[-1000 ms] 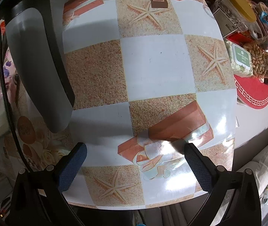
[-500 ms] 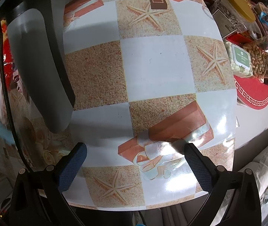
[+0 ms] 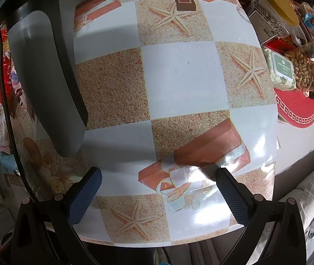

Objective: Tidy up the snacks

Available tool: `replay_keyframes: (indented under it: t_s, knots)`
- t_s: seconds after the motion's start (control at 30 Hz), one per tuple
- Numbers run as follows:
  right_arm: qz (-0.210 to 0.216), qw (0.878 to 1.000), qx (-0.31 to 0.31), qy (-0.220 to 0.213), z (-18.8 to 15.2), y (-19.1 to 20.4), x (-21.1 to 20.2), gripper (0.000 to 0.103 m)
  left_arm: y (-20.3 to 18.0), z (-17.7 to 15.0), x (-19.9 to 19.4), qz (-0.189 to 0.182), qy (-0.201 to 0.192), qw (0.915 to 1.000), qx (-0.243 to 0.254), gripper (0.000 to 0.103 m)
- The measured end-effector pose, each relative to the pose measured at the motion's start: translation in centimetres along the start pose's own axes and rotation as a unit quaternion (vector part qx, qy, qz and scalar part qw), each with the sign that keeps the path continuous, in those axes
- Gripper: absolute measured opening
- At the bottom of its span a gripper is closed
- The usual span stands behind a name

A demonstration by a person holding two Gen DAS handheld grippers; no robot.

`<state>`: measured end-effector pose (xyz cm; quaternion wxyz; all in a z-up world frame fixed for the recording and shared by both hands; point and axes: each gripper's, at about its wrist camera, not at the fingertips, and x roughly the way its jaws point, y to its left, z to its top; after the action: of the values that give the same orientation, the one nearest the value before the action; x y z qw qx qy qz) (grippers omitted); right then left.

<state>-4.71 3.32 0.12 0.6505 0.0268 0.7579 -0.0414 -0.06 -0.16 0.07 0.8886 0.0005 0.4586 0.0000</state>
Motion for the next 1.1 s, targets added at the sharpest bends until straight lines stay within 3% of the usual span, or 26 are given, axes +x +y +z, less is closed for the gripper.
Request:
replay_keyframes:
  t_s: [0.43,0.77,1.1]
  knots:
    - [0.029,1.000,0.000,0.004,0.5,0.1,-0.2,0.103,0.0,0.0,0.0,0.000,0.000,1.0000,0.000,0.103]
    - [-0.008,1.000,-0.002,-0.006,0.8,0.1,-0.1,0.103,0.0,0.0,0.0,0.000,0.000,1.0000,0.000,0.103]
    - [-0.005,1.000,0.000,0.000,1.4,-0.1,-0.2,0.103,0.0,0.0,0.0,0.000,0.000,1.0000,0.000,0.103]
